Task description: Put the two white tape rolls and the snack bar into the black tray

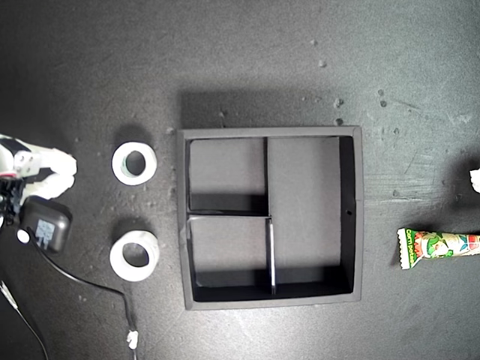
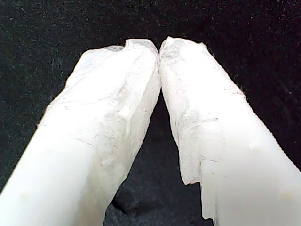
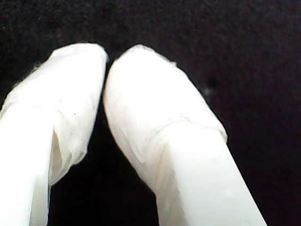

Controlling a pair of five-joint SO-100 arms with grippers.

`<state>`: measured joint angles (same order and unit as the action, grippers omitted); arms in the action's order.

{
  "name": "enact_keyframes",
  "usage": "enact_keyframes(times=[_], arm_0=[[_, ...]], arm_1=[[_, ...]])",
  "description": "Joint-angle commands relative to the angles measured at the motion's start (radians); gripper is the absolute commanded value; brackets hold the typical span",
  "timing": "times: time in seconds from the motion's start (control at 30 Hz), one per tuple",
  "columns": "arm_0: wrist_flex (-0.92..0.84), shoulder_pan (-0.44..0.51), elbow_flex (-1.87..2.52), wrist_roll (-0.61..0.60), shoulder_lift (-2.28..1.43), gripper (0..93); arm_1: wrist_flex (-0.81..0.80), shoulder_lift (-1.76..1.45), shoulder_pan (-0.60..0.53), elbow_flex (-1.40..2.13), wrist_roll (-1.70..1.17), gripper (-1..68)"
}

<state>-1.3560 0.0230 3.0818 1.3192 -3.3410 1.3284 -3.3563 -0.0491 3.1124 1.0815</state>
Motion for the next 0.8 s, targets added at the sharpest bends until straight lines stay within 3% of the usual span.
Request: enact_keyframes(times=[0.0,0.63,0.7,0.77], arm_0=[[-0.038,-0.018,0.057,0.038,-0.048,0.6],[-0.038,-0.017,0.057,0.038,-0.048,0.6],[-0.038,-0.017,0.057,0.054,-0.048,0.6],[-0.006,-0.006,0.057,0.169,-0.048,0.6]], arm_1=[[0.011,0.005,-0.043,0.012,-0.006,0.0],[0.008,0.005,-0.005,0.012,-0.014,0.0],[-0.031,0.005,0.009,0.012,-0.075,0.0],[-0.129,0.005,-0.014,0.012,-0.204,0.0]])
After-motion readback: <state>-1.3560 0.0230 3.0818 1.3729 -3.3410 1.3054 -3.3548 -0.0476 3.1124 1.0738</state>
